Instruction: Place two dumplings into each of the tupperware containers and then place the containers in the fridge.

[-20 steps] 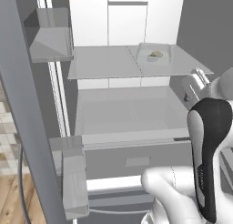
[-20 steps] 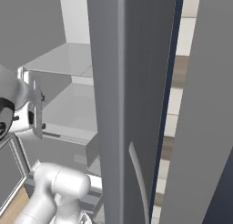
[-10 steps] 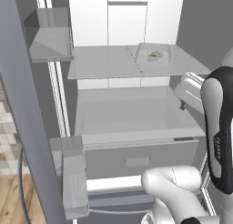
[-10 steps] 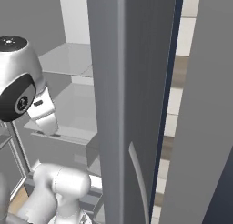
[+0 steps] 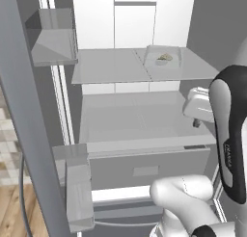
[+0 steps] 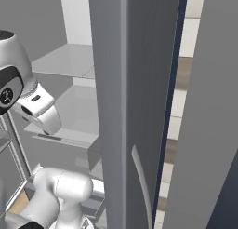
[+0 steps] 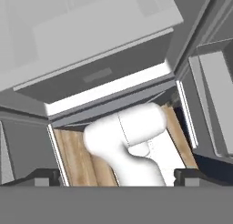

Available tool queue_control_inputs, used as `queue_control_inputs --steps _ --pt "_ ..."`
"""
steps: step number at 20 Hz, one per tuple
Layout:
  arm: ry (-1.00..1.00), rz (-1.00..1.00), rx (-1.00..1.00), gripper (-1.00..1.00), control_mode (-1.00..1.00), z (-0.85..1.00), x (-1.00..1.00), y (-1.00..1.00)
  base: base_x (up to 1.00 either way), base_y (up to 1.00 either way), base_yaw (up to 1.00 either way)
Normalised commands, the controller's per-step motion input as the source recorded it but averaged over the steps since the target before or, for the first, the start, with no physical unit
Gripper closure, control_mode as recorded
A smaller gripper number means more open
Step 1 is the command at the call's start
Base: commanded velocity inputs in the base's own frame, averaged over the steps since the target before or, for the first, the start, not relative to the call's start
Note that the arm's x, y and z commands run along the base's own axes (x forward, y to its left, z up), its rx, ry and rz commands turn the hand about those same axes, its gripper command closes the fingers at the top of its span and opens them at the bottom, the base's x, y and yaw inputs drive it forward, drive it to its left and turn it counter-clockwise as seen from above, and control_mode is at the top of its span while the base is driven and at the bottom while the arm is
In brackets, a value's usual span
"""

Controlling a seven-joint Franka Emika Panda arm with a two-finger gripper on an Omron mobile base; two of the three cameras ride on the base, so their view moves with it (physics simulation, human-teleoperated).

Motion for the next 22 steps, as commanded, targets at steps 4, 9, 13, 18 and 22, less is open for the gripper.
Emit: queue_control_inputs --steps 4,9,13,18,22 --pt "0.00 0.40 -0.03 -1.00 -1.00 0.05 0.00 0.00 0.00 0.00 0.00" --pt "-0.01 0.23 -0.11 -1.00 -1.00 0.00 -0.06 0.00 0.00 0.00 0.00" --pt "0.00 0.01 -0.12 -1.00 -1.00 0.00 -0.05 -0.01 0.00 0.00 0.00" --pt "0.04 0.02 -0.01 -1.00 -1.00 -0.01 0.00 -0.03 0.00 0.00 0.00" --pt "0.00 0.00 0.00 -1.00 1.00 0.00 -0.03 0.00 -0.12 0.00 0.00"
